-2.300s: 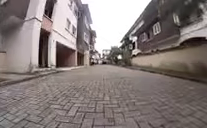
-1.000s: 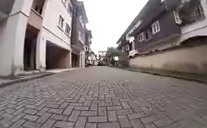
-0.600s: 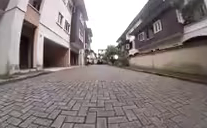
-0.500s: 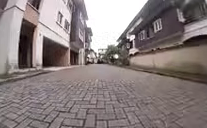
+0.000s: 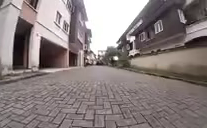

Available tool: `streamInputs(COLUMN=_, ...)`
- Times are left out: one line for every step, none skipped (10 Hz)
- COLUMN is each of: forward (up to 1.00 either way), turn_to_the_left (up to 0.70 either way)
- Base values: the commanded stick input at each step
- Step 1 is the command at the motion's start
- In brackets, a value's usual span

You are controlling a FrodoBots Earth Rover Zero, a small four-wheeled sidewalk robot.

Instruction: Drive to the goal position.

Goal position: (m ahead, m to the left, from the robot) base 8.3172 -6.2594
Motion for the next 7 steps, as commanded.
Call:
streamInputs(forward=0.70, turn_to_the_left=0.00)
streamInputs(forward=0.70, turn_to_the_left=0.00)
streamInputs(forward=0.70, turn_to_the_left=0.00)
streamInputs(forward=0.70, turn_to_the_left=0.00)
streamInputs(forward=0.70, turn_to_the_left=0.00)
streamInputs(forward=0.70, turn_to_the_left=0.00)
streamInputs(forward=0.70, turn_to_the_left=0.00)
